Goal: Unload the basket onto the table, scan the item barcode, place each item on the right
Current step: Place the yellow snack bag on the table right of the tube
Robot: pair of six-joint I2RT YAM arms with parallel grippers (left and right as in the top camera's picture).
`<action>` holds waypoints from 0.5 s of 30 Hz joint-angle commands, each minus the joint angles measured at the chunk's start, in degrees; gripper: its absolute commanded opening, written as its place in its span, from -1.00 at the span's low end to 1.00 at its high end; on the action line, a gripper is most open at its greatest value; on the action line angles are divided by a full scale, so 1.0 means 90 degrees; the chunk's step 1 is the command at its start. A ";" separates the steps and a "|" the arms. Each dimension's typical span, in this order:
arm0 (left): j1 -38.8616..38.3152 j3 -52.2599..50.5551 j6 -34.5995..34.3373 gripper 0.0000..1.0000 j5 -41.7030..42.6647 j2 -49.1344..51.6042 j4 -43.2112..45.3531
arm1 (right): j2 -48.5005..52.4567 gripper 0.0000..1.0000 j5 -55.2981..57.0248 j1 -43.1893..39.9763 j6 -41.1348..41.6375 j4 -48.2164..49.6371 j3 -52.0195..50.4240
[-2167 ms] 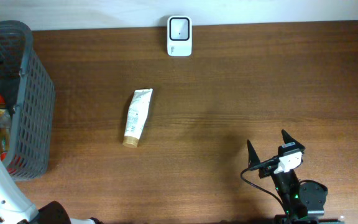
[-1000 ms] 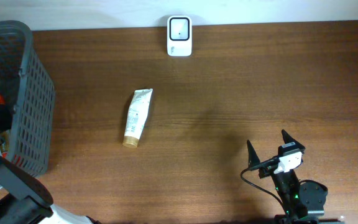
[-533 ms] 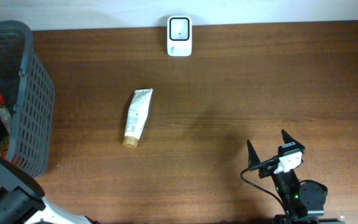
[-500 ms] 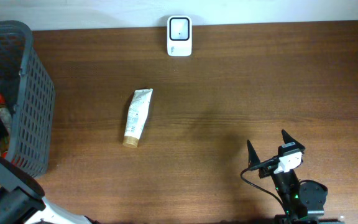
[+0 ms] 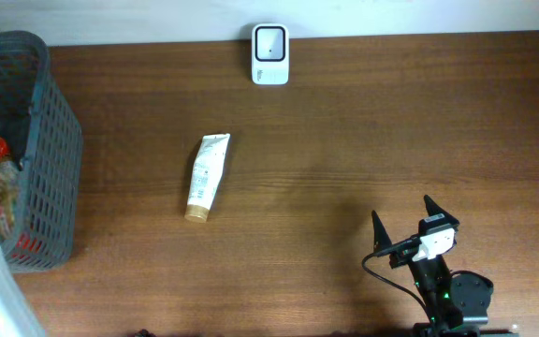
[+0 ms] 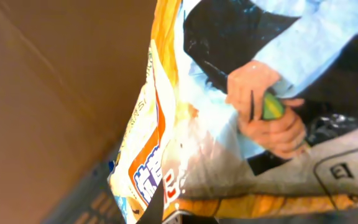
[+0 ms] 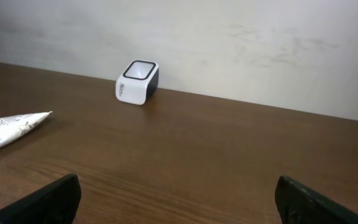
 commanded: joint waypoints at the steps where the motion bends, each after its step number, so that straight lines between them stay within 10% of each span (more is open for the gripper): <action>1: -0.1064 0.0024 -0.0437 -1.00 0.0814 -0.0571 -0.0425 | -0.0044 0.97 -0.0017 -0.0041 0.0024 -0.0007 -0.0046; 15: -0.5807 -0.1127 -0.3602 -1.00 0.1557 0.3135 -0.1382 | -0.0044 0.97 -0.0017 -0.0041 0.0024 -0.0007 -0.0046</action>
